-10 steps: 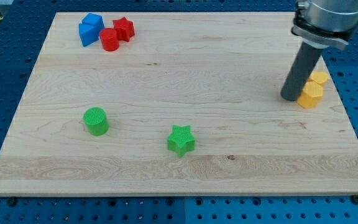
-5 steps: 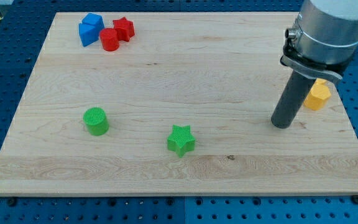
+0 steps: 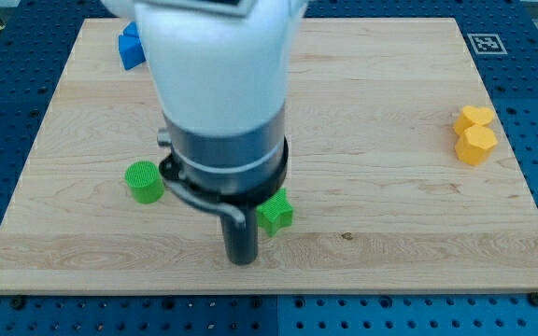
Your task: Move green star into the yellow hexagon
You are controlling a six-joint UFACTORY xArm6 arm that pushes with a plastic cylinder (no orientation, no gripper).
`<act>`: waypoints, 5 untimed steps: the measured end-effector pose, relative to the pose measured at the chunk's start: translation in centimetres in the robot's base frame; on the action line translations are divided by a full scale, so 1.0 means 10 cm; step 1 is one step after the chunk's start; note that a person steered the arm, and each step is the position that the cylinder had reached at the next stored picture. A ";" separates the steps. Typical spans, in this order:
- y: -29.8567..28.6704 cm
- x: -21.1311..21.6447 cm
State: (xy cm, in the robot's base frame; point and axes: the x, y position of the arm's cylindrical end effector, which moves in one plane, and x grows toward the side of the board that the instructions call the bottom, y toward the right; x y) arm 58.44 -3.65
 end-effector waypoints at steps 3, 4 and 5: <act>0.21 -0.14; 0.28 -0.41; 0.38 -0.67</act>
